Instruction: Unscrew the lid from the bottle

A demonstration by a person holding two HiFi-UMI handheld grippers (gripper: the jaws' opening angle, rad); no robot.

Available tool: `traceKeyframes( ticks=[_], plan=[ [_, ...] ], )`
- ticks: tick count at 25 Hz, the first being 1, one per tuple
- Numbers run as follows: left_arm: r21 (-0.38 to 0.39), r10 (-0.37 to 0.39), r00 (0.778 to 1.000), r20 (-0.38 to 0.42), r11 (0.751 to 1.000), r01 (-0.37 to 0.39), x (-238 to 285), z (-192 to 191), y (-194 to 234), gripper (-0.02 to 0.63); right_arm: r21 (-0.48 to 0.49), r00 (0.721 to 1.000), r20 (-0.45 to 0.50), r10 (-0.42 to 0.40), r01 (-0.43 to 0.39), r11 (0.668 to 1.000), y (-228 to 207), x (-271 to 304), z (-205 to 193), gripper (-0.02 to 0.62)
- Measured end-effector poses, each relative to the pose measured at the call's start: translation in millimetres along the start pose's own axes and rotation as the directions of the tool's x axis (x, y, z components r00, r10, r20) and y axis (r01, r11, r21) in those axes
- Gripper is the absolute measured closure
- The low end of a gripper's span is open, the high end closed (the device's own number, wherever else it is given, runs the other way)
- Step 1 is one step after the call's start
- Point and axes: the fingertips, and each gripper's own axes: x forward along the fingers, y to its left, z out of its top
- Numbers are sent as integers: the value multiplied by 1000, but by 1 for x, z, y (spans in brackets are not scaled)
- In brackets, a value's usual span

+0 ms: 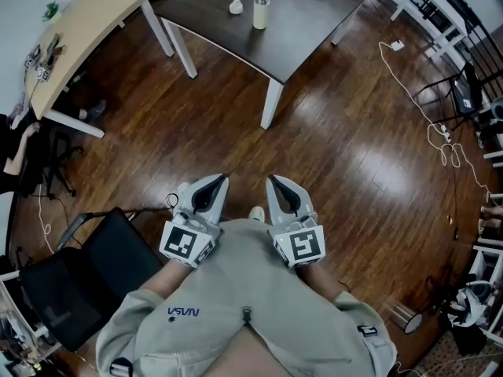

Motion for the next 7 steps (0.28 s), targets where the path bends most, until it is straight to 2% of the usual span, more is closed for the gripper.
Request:
traceKeyframes(
  ticks=[7],
  plan=[
    [0, 4, 1000, -1, 1000, -4, -2, 2, 14, 604, -11, 1000, 2, 10, -10, 1000, 6, 12, 0, 598]
  ],
)
